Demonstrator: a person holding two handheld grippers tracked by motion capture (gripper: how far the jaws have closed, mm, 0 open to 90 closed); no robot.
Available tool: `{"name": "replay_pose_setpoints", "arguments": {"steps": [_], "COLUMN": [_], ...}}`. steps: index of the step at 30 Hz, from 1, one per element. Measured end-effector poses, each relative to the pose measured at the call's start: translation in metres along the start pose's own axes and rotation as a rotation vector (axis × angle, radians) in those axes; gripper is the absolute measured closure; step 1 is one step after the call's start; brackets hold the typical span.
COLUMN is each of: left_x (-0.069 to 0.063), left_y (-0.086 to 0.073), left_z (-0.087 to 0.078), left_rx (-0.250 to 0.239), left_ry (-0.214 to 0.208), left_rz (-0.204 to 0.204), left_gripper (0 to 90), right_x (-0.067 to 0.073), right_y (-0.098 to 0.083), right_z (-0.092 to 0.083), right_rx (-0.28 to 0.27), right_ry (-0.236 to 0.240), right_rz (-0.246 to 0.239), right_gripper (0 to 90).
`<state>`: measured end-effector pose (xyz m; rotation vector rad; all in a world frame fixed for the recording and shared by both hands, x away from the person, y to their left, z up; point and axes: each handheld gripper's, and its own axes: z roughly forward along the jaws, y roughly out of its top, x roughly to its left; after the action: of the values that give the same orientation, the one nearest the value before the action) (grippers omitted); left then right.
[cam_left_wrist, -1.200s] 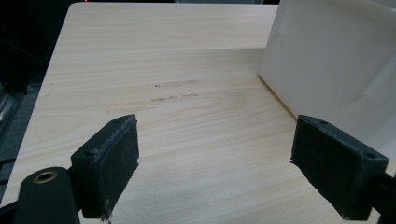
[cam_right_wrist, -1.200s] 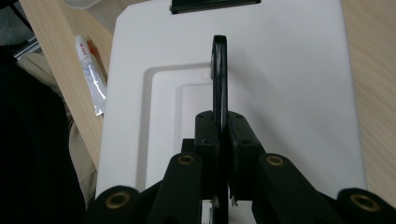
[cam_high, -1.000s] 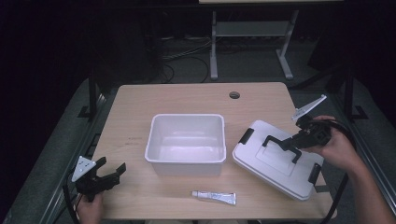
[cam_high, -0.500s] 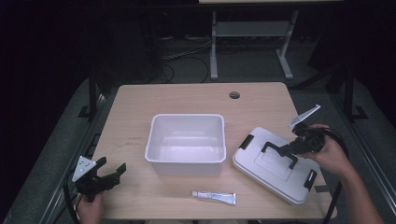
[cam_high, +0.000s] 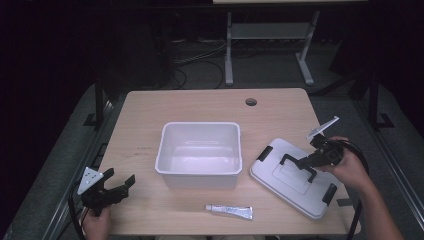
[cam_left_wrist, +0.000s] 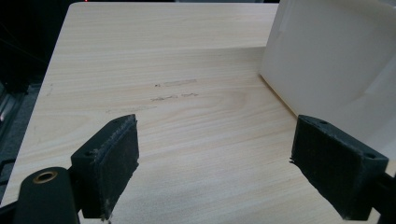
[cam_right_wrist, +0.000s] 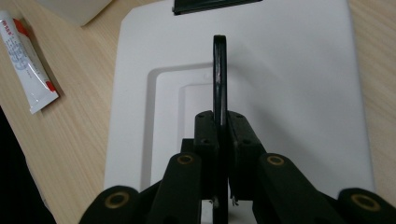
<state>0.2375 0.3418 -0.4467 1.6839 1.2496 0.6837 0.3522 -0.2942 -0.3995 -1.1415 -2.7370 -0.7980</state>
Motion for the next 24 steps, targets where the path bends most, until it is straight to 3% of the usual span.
{"name": "replay_pose_setpoints", "arguments": {"steps": [12,17,24], "left_x": [0.000,0.000,-0.001], "left_y": [0.000,0.000,0.000], "left_z": [0.000,0.000,-0.001], "left_rx": [-0.003,-0.002,-0.002], "left_ry": [-0.001,0.001,0.000], "left_rz": [-0.002,-0.004,0.000], "left_gripper": [14.0,14.0,14.0], "right_x": [-0.003,-0.002,0.004], "right_y": [-0.005,-0.006,-0.005], "right_z": [0.002,-0.002,-0.015], "right_rx": [-0.006,-0.025,-0.069], "right_ry": [0.005,0.007,-0.027], "right_rz": [0.022,0.033,0.033], "right_gripper": [82.0,71.9,57.7]}}
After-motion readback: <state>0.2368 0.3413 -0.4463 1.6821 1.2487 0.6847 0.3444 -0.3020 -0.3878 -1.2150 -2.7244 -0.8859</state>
